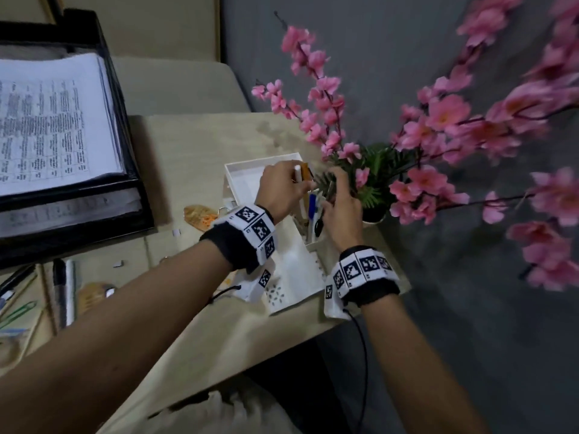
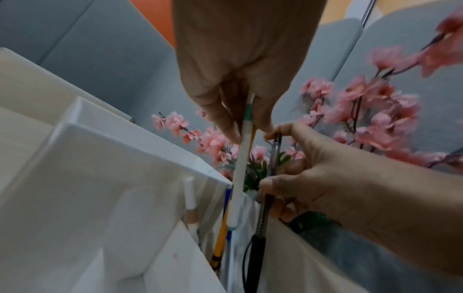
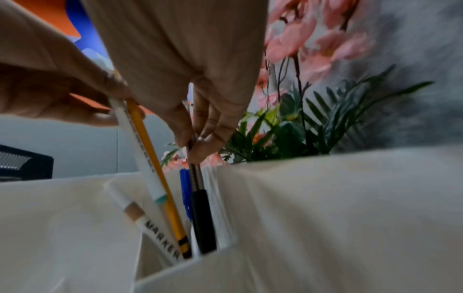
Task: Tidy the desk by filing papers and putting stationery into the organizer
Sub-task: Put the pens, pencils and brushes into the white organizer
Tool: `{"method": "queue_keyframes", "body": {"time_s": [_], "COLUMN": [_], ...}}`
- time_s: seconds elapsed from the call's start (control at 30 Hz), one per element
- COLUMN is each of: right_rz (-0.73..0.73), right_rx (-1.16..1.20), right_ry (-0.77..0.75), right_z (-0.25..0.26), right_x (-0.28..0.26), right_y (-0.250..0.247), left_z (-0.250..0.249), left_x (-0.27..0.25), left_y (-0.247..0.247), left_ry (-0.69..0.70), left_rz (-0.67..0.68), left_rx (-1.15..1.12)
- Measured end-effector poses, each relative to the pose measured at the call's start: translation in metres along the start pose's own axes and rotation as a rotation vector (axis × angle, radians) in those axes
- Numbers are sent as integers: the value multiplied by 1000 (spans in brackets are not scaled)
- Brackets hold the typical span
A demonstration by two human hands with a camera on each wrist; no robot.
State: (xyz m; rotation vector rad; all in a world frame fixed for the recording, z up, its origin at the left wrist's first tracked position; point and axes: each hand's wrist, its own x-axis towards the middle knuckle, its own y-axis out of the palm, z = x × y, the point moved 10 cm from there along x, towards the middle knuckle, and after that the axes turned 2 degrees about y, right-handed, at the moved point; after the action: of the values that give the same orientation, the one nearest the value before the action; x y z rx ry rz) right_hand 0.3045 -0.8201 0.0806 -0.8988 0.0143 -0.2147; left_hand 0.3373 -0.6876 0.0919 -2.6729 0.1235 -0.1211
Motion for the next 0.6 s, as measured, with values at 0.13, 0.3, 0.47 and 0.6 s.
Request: {"method": "queue_keyframes", "body": {"time_s": [0.13,0.3,0.47,0.6], "right_rz": [96,96,254,337], "right_rx": [-79,-155,-192,-95], "right_ry": [-38,-125,-69,19], "right_z": [-15,-13,-16,-28], "right_x": [-1,-4,-7,-11], "right_y": [22,28,52,72], "left_z": [13,30,41,41], "left_x": [5,-9,-15,-17], "left_y": [31,60,53,40], "left_ry": [-24,110,80,88], "left_rz": [51,107,109,119], "left_rx": [121,444,522,435]}}
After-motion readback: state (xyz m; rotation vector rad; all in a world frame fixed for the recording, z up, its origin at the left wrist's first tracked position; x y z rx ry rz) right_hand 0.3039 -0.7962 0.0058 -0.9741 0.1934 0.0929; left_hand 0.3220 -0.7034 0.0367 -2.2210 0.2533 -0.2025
